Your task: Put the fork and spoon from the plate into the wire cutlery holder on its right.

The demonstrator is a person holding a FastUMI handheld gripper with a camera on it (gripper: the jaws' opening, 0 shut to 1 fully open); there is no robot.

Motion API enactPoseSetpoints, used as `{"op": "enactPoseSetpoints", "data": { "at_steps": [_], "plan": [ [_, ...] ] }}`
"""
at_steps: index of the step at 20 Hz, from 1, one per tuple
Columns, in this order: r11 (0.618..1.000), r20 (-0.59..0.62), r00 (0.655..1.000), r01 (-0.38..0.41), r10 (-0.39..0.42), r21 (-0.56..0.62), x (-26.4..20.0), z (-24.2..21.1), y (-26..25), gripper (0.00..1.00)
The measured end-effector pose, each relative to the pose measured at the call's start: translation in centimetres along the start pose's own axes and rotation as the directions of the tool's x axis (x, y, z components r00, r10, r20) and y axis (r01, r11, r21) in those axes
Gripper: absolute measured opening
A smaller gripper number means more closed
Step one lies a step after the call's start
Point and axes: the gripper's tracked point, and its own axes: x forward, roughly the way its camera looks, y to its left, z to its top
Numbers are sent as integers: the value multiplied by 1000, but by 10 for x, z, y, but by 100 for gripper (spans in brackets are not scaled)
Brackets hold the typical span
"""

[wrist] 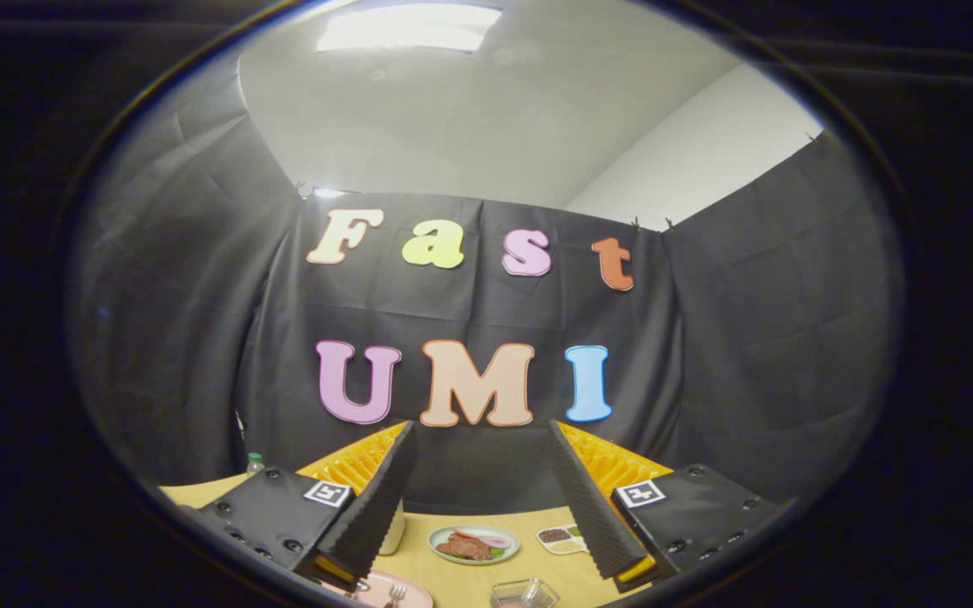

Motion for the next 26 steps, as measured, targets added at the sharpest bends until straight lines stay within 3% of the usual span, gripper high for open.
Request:
{"op": "enactPoseSetpoints", "data": {
  "at_steps": [9,13,17,20,26],
  "plan": [
    [1000,-26,1000,-8,9,14,4,-10,5,98],
    [996,-126,989,-74,80,52,5,-51,29,98],
    [987,-306,939,-133,156,93,-4,-121,56,98],
    [976,-414,884,-190,216,104,-15,-166,74,98],
    [960,-576,775,-271,261,71,-39,-246,96,98]
  ]
}}
